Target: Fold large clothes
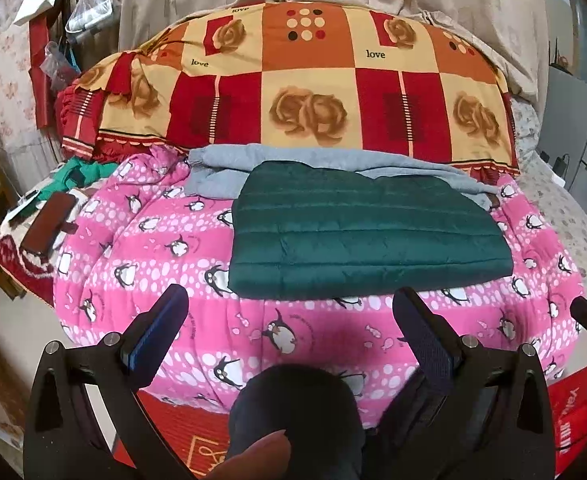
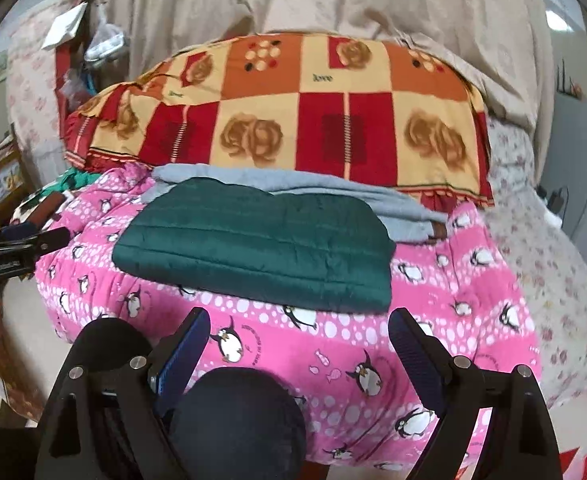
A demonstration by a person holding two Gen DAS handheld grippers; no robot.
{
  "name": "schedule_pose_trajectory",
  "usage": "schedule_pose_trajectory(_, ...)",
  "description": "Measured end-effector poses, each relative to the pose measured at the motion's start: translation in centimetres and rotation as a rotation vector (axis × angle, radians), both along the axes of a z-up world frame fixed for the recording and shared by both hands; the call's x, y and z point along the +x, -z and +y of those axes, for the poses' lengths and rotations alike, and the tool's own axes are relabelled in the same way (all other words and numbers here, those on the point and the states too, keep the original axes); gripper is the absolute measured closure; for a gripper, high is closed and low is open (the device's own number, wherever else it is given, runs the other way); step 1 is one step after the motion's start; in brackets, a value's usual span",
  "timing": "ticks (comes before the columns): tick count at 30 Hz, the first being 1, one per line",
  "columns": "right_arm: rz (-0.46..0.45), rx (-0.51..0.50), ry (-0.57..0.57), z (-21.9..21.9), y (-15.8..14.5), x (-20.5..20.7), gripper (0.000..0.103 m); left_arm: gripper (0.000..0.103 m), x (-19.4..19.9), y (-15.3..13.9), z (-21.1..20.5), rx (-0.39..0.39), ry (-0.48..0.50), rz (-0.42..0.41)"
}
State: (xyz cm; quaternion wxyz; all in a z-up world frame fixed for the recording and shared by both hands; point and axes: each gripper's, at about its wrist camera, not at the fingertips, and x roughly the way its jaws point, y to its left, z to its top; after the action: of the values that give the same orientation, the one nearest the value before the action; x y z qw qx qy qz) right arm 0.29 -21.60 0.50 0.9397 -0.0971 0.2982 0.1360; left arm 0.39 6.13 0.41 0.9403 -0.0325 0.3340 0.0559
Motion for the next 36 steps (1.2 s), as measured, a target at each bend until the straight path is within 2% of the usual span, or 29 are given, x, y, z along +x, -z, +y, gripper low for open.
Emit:
schedule_pose_trajectory(4,-0.024,-0.033,0.036,0.8,-0.5,0.2,0.014,0.001,-0.2,-0.1,-0.1,0.007,-0.003,-0.007)
schedule_pose_trajectory(14,-0.042,-0.012,0.144,1.6,-0.9,0.3,0.014,0.001,-0.6,0.1,-0.7,-0.009,0.015,-0.011)
schedule_pose_trajectory(23,-0.029,-0.009,0.143,2.1,-0.3,0.2,0.014,0.001,-0.3,0.9,-2.1,-0.004,0.04,0.022)
schedule_pose_trajectory(36,-0.027,0.006,0.133,2.0,-0.4,-0.1,0.014,0.001,-0.4,0.9,-2.9,-0.005,0.051,0.028)
